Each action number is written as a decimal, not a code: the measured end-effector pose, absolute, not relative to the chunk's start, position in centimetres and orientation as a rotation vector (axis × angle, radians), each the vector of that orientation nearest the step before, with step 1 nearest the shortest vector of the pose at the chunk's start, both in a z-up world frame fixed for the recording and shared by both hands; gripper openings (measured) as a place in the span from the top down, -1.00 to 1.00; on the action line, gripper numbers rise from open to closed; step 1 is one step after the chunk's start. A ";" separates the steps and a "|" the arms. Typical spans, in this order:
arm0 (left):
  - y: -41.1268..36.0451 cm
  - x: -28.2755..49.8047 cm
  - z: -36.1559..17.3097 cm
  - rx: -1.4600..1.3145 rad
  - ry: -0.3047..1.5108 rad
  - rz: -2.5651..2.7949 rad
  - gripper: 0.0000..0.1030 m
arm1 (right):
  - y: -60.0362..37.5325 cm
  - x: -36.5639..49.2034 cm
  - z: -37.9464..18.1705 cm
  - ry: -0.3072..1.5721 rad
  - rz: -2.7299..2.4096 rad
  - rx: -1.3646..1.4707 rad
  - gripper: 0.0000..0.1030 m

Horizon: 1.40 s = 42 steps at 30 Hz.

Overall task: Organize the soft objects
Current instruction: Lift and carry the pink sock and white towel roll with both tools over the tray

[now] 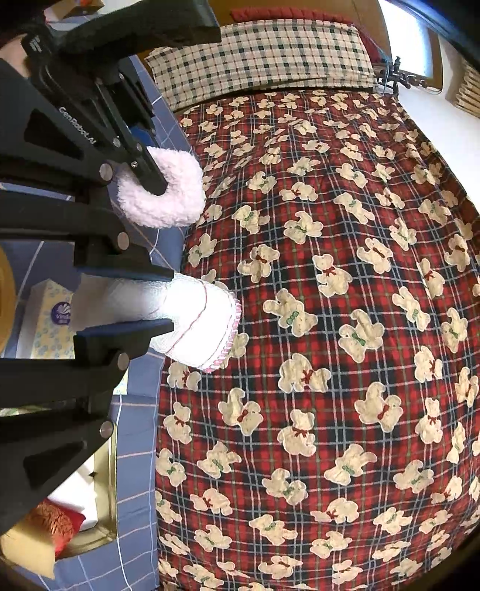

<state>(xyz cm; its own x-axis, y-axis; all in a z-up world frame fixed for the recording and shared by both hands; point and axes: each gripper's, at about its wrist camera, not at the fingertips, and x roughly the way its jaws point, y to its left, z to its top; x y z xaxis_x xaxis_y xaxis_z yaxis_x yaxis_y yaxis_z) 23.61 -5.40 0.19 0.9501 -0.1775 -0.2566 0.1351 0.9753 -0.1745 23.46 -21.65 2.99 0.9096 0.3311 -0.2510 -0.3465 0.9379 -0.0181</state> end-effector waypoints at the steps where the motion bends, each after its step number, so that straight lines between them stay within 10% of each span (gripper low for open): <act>1: -5.5 23.6 0.2 -0.154 0.273 -0.163 0.74 | -21.9 23.2 3.1 0.244 0.349 -0.060 0.57; 42: -13.2 20.4 5.2 -0.070 0.251 -0.348 0.74 | -31.8 19.7 4.5 0.159 0.287 0.068 0.57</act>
<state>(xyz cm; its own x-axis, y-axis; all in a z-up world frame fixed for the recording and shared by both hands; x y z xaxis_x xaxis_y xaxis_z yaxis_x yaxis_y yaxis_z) 20.38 -13.24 5.25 0.9095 -0.3454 -0.2312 0.3281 0.9381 -0.1111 19.65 -31.75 4.47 0.9468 0.2869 -0.1462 -0.2761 0.9569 0.0896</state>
